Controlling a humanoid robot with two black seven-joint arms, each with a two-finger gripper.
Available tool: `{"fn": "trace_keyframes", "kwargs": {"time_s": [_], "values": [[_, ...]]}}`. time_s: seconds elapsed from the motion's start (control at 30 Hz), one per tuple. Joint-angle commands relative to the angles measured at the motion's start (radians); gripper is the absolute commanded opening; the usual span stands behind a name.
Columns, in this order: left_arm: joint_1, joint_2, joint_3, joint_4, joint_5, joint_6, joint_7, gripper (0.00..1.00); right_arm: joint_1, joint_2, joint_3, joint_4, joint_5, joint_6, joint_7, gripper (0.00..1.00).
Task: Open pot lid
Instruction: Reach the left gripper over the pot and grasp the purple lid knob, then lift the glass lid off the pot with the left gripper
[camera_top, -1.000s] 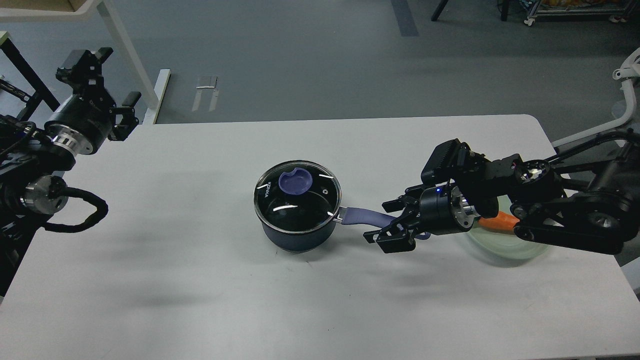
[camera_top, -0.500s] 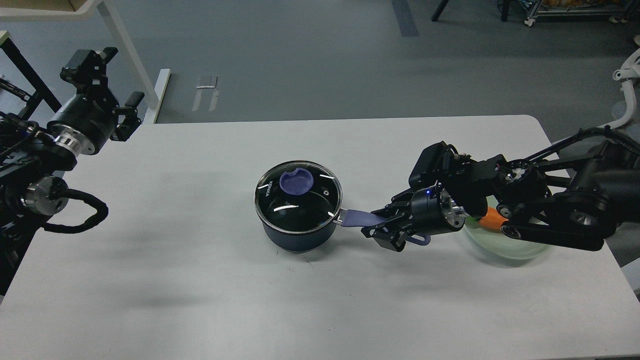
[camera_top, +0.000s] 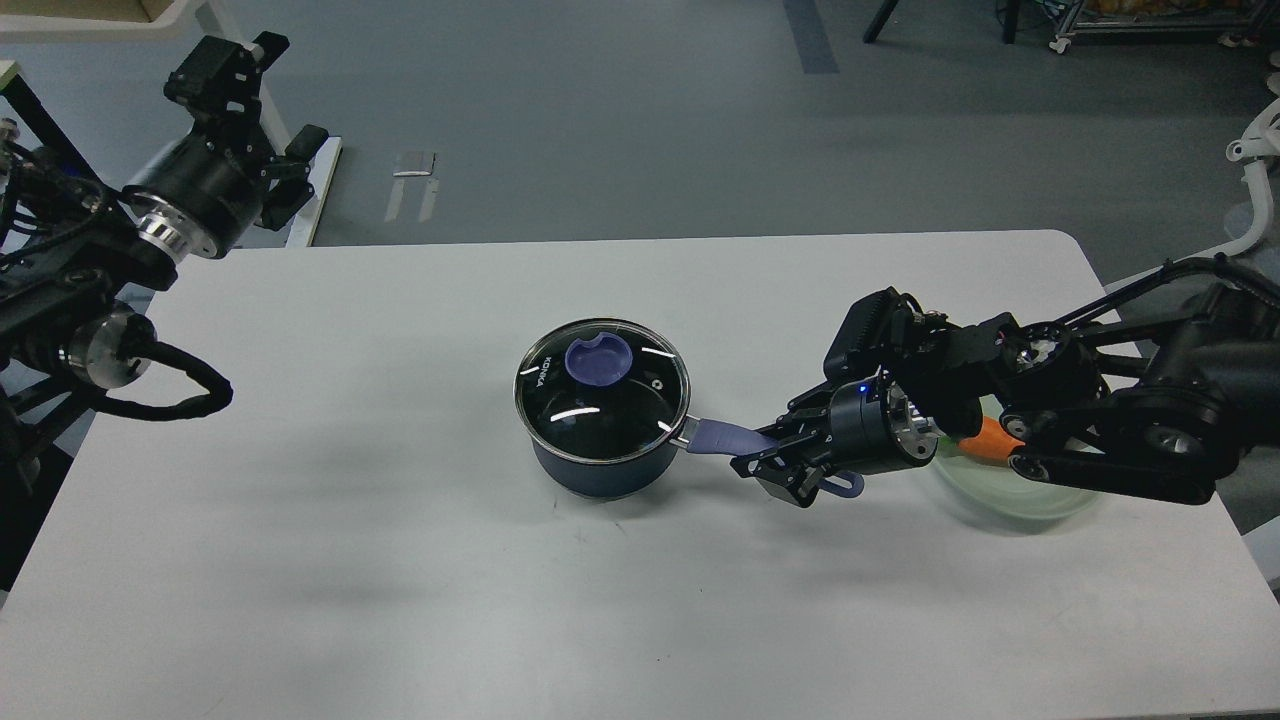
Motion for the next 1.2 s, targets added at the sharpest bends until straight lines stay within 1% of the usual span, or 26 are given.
{"fn": "trace_keyframes", "kwargs": {"time_s": [0.0, 0.13, 0.23, 0.4, 0.5, 0.63, 0.73, 0.87, 1.0, 1.17], "values": [[-0.022, -0.005, 0.003, -0.089, 0.262, 0.002, 0.004, 0.99, 0.003, -0.006, 0.001, 0.0, 0.001, -0.001, 0.0, 0.16], [-0.021, -0.051, 0.02, -0.159, 0.706, 0.035, 0.003, 0.99, -0.003, -0.008, 0.002, 0.002, 0.003, -0.005, 0.002, 0.16], [-0.019, -0.104, 0.026, -0.176, 0.973, 0.049, 0.003, 0.99, -0.003, -0.006, 0.004, 0.004, 0.003, -0.005, 0.002, 0.16], [-0.022, -0.141, 0.084, -0.176, 1.246, 0.057, 0.004, 0.99, 0.0, -0.006, 0.006, 0.002, 0.003, -0.005, 0.002, 0.16], [-0.024, -0.158, 0.149, -0.155, 1.358, 0.098, 0.003, 0.99, -0.001, -0.005, 0.003, 0.002, 0.001, -0.005, 0.002, 0.16], [-0.042, -0.197, 0.247, -0.106, 1.437, 0.17, 0.004, 0.99, -0.003, -0.002, 0.004, 0.002, 0.0, -0.005, 0.008, 0.16], [-0.056, -0.216, 0.282, -0.072, 1.438, 0.209, 0.006, 0.99, -0.003, 0.0, 0.007, 0.004, 0.004, -0.007, 0.015, 0.16], [-0.056, -0.235, 0.292, -0.024, 1.438, 0.216, 0.006, 0.99, -0.007, 0.001, 0.006, 0.004, 0.001, -0.007, 0.023, 0.16], [-0.054, -0.235, 0.314, -0.015, 1.437, 0.226, 0.006, 0.98, -0.007, 0.001, 0.006, 0.004, 0.003, -0.007, 0.025, 0.16], [-0.054, -0.249, 0.341, 0.029, 1.435, 0.233, 0.006, 0.94, -0.007, 0.014, 0.007, 0.002, 0.001, -0.007, 0.026, 0.16]]}}
